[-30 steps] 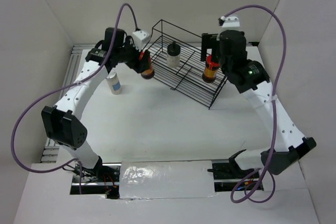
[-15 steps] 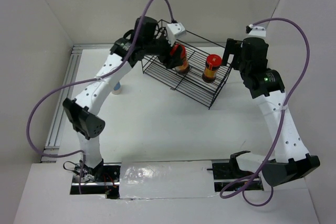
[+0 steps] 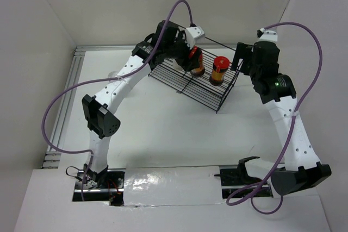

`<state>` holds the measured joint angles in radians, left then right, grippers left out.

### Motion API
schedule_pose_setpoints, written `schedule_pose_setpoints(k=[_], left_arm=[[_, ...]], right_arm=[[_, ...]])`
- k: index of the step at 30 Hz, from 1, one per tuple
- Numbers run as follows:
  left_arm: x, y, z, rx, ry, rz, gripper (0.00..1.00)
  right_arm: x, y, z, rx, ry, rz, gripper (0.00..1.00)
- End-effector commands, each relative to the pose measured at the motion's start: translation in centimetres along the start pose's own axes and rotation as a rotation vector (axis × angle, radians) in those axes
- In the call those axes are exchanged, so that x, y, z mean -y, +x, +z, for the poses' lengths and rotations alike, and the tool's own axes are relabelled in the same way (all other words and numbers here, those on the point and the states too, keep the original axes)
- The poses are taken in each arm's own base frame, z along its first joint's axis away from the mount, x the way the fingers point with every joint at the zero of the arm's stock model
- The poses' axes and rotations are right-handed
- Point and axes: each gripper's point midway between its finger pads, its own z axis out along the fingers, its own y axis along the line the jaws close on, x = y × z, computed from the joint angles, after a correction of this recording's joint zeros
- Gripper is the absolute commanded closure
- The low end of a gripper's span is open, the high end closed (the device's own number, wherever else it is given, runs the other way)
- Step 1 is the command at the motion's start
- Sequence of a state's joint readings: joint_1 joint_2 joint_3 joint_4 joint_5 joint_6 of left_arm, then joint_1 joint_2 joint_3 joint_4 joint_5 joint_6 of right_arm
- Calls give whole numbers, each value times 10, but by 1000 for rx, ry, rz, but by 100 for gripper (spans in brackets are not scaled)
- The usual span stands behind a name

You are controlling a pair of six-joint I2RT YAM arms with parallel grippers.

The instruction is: Organize the condiment bottles

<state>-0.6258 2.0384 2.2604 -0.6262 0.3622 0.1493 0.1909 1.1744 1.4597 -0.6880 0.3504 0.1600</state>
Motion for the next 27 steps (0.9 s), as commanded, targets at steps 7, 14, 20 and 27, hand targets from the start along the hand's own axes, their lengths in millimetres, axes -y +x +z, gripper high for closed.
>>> schedule_pose_setpoints(k=[7, 14, 20, 27], left_arm=[[-11, -58, 18, 208, -63, 111, 100], [-16, -48, 29, 186, -89, 127, 100], [-12, -31, 43, 142, -72, 114, 89], [-13, -17, 54, 113, -65, 102, 38]], right_arm=[[5, -4, -6, 13, -1, 9, 0], [8, -2, -8, 8, 6, -1, 0], [8, -2, -8, 10, 1, 0, 0], [6, -4, -7, 10, -12, -7, 0]])
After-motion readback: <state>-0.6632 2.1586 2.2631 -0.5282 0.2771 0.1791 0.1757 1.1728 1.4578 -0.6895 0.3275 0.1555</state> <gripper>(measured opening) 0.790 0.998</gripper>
